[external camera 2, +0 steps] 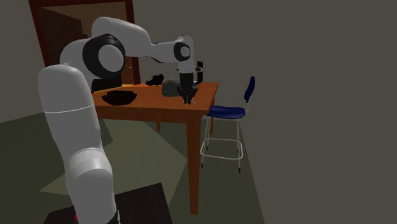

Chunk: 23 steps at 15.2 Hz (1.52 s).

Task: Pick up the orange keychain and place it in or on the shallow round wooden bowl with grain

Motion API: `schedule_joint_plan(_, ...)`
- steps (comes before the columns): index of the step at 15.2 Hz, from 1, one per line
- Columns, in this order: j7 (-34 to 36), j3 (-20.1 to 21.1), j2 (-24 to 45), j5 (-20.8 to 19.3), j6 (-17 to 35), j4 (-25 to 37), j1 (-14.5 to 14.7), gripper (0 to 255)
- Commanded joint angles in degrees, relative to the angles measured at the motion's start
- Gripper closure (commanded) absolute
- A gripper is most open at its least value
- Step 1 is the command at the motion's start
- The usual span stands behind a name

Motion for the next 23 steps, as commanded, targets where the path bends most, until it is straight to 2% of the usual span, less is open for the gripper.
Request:
schedule_joint_plan(1, 0.0, 0.3, 0.5, 0.3, -0.1, -0.5, 0.2, 255)
schedule_joint_plan(5, 0.1, 0.3, 0.5, 0.3, -0.1, -0.5, 0.3, 255)
schedule_joint_plan(23, 1.4, 0.9, 5.3, -1.4, -15.4, 19.4, 1.0, 255)
